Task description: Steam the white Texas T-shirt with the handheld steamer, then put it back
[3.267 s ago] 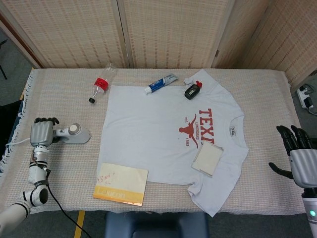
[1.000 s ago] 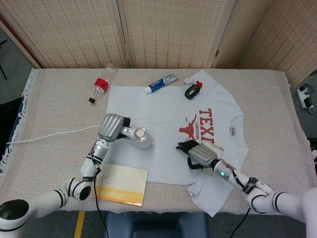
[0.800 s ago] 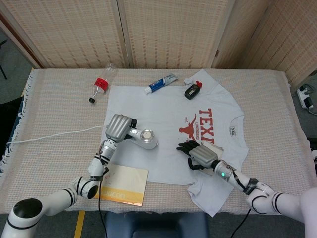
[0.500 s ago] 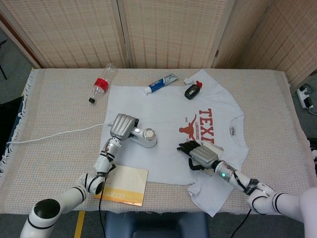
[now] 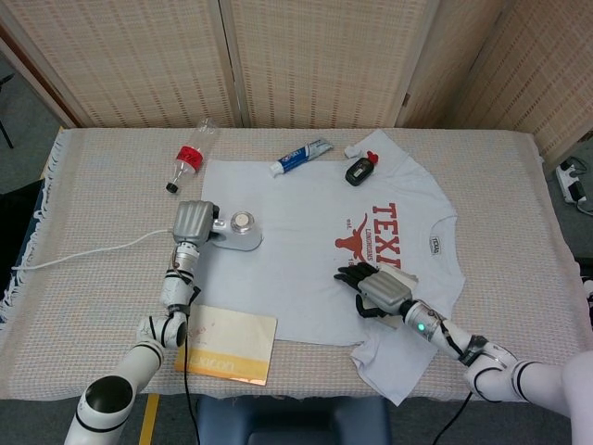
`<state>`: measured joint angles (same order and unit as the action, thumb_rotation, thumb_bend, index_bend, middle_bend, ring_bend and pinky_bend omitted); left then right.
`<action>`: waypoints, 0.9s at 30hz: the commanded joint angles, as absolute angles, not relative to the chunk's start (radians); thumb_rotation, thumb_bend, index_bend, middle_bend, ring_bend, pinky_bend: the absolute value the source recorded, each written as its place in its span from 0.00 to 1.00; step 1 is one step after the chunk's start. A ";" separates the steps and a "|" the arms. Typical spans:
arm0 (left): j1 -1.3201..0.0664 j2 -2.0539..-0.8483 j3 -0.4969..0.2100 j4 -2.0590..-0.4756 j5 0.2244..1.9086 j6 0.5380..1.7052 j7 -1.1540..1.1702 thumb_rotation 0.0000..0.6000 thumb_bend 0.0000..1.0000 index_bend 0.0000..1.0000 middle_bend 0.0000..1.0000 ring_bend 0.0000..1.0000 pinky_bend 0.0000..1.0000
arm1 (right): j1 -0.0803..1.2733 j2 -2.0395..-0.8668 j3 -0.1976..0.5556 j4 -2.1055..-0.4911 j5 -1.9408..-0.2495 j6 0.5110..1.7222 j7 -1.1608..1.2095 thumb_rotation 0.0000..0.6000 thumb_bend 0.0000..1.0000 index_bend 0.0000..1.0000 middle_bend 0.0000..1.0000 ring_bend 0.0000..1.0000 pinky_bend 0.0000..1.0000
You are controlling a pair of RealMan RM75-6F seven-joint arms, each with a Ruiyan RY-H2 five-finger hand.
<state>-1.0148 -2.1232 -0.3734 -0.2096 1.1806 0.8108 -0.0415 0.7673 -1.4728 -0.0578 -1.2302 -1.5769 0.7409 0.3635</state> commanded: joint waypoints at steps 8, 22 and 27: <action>-0.941 -2.043 -0.396 -0.201 1.152 0.839 -0.139 1.00 0.36 0.87 1.00 0.89 0.69 | 0.773 -1.472 -0.061 -1.232 -1.575 0.741 0.362 0.44 0.88 0.00 0.00 0.00 0.00; -0.866 -1.984 -0.217 -0.491 1.366 1.132 -0.212 1.00 0.36 0.87 1.00 0.89 0.69 | 0.765 -1.467 -0.075 -1.249 -1.577 0.760 0.347 0.44 0.88 0.00 0.00 0.00 0.00; -0.863 -2.020 -0.176 -0.505 1.406 1.150 -0.146 1.00 0.36 0.87 1.00 0.89 0.69 | 0.765 -1.468 -0.078 -1.251 -1.574 0.757 0.337 0.44 0.88 0.00 0.00 0.00 0.00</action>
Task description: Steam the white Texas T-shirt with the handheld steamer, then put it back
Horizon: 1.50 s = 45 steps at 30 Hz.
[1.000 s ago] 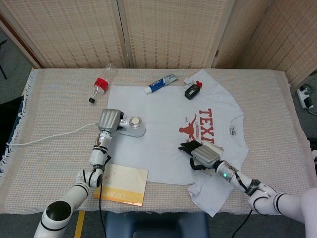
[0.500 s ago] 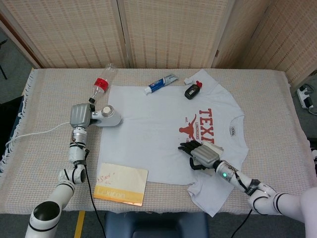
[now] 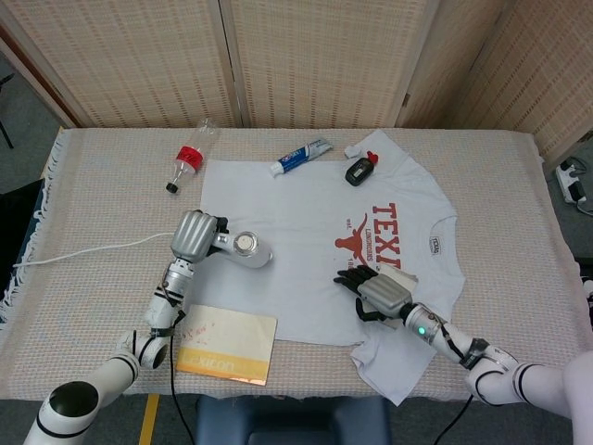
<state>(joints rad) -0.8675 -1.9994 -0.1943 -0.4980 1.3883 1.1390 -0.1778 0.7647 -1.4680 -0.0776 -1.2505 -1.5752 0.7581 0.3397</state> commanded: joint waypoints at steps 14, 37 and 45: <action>-0.819 -2.066 -0.140 -0.379 1.422 1.120 -0.128 1.00 0.36 0.87 1.00 0.89 0.69 | 0.760 -1.463 -0.082 -1.255 -1.565 0.757 0.324 0.44 0.88 0.00 0.00 0.00 0.00; -0.796 -1.981 -0.274 -0.297 1.281 1.056 -0.204 1.00 0.36 0.87 1.00 0.89 0.68 | 0.764 -1.462 -0.078 -1.256 -1.556 0.746 0.312 0.43 0.88 0.00 0.00 0.00 0.00; -0.901 -2.045 -0.323 -0.318 1.239 0.997 -0.087 1.00 0.36 0.87 1.00 0.89 0.69 | 0.760 -1.449 -0.075 -1.272 -1.548 0.749 0.298 0.44 0.88 0.00 0.00 0.00 0.00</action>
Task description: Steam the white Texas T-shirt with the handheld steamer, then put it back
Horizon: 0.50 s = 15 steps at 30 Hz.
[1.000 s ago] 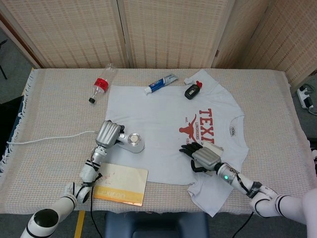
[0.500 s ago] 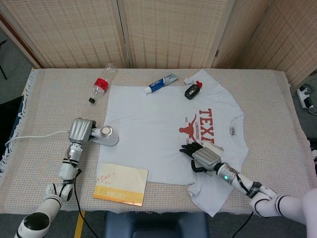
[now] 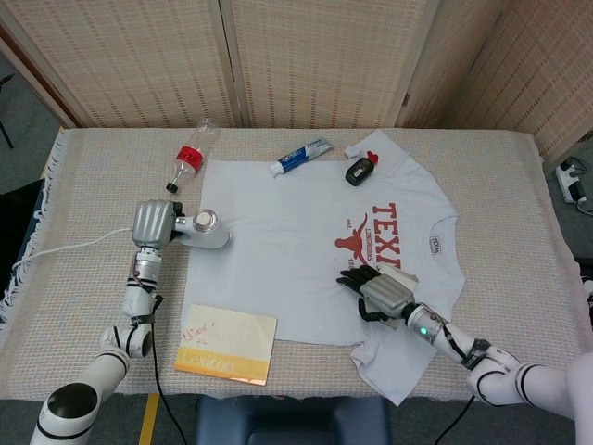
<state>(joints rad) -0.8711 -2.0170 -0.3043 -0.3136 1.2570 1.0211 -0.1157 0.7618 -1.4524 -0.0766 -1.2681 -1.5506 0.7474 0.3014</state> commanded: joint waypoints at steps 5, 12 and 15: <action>-0.931 -2.092 -0.315 -0.315 1.244 0.980 -0.056 1.00 0.36 0.87 1.00 0.89 0.69 | 0.754 -1.442 -0.073 -1.281 -1.536 0.749 0.285 0.44 0.88 0.00 0.00 0.00 0.00; -0.921 -2.120 -0.275 -0.302 1.275 0.965 -0.056 1.00 0.36 0.87 1.00 0.89 0.69 | 0.750 -1.438 -0.071 -1.287 -1.527 0.747 0.276 0.44 0.88 0.00 0.00 0.00 0.00; -0.900 -2.105 -0.240 -0.317 1.307 0.973 -0.084 1.00 0.36 0.87 1.00 0.89 0.68 | 0.749 -1.438 -0.070 -1.286 -1.525 0.745 0.274 0.44 0.88 0.00 0.00 0.00 0.00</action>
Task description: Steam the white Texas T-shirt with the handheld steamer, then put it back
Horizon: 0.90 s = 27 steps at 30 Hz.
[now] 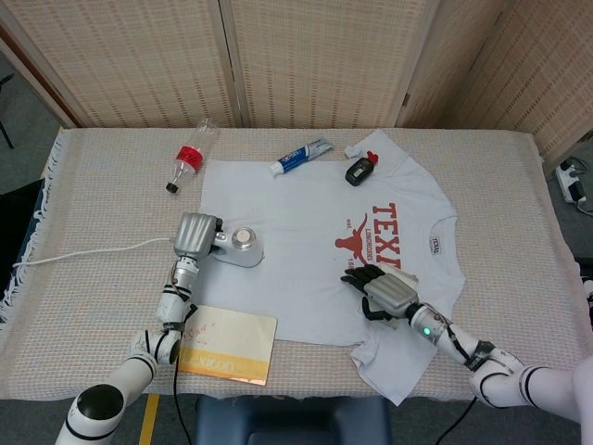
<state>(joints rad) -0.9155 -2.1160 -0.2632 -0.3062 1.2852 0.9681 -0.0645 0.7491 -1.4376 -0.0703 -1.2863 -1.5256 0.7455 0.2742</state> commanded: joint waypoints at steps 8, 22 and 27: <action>-0.823 -2.037 -0.168 -0.380 1.371 1.021 -0.144 1.00 0.36 0.87 1.00 0.89 0.67 | 0.749 -1.439 -0.072 -1.287 -1.527 0.739 0.265 0.44 0.88 0.00 0.00 0.00 0.00; -0.677 -1.954 -0.084 -0.485 1.442 1.157 -0.194 1.00 0.36 0.87 1.00 0.89 0.67 | 0.742 -1.432 -0.073 -1.300 -1.527 0.746 0.252 0.44 0.88 0.00 0.00 0.00 0.00; -0.628 -1.905 -0.064 -0.547 1.461 1.208 -0.200 1.00 0.36 0.87 1.00 0.89 0.67 | 0.736 -1.424 -0.072 -1.303 -1.525 0.754 0.255 0.44 0.88 0.00 0.00 0.00 0.00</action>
